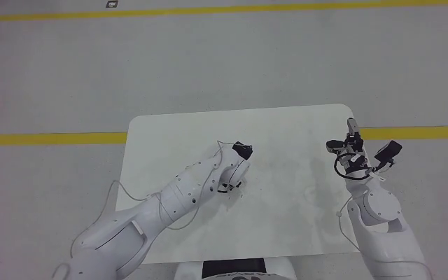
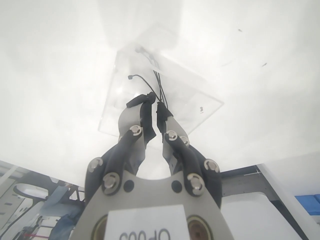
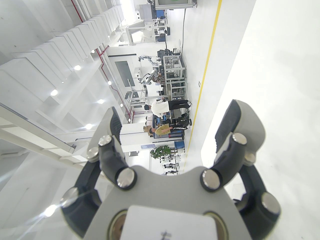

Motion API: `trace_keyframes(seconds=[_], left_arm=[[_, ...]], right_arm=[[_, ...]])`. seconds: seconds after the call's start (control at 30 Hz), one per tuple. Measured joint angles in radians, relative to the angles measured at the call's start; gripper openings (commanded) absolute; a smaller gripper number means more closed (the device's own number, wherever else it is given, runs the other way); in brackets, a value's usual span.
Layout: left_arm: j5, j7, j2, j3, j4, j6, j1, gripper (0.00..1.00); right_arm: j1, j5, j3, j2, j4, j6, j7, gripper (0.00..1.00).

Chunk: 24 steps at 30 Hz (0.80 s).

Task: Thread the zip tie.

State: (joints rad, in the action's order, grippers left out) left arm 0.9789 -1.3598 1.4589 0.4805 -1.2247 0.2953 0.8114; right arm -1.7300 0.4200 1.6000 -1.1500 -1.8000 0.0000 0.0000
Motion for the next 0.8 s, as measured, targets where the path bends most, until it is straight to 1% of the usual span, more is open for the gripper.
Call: trace_keyframes(seconds=[0.2,0.27,0.37,0.47,0.57,0.63,0.67,0.8], left_arm=[[-0.029,0.014,0.013,-0.005,0.033,-0.019,-0.008,0.1],[-0.037,0.019,0.016,-0.005,0.041,-0.023,-0.01,0.09],[-0.041,0.027,0.02,-0.005,0.048,-0.022,-0.013,0.09],[-0.042,0.029,0.023,-0.007,0.055,-0.02,-0.015,0.11],[-0.044,0.03,0.026,-0.008,0.067,-0.022,-0.017,0.11],[-0.046,0.032,0.028,-0.01,0.074,-0.023,-0.018,0.09],[-0.047,0.033,0.029,-0.011,0.078,-0.024,-0.018,0.1],[-0.051,0.038,0.034,-0.014,0.093,-0.028,-0.02,0.09]], right_arm=[[0.0,0.0,0.0,0.0,0.0,0.0,0.0,1.0],[0.0,0.0,0.0,0.0,0.0,0.0,0.0,1.0],[0.0,0.0,0.0,0.0,0.0,0.0,0.0,1.0],[0.0,0.0,0.0,0.0,0.0,0.0,0.0,1.0],[0.0,0.0,0.0,0.0,0.0,0.0,0.0,1.0],[0.0,0.0,0.0,0.0,0.0,0.0,0.0,1.0],[0.0,0.0,0.0,0.0,0.0,0.0,0.0,1.0],[0.0,0.0,0.0,0.0,0.0,0.0,0.0,1.0]])
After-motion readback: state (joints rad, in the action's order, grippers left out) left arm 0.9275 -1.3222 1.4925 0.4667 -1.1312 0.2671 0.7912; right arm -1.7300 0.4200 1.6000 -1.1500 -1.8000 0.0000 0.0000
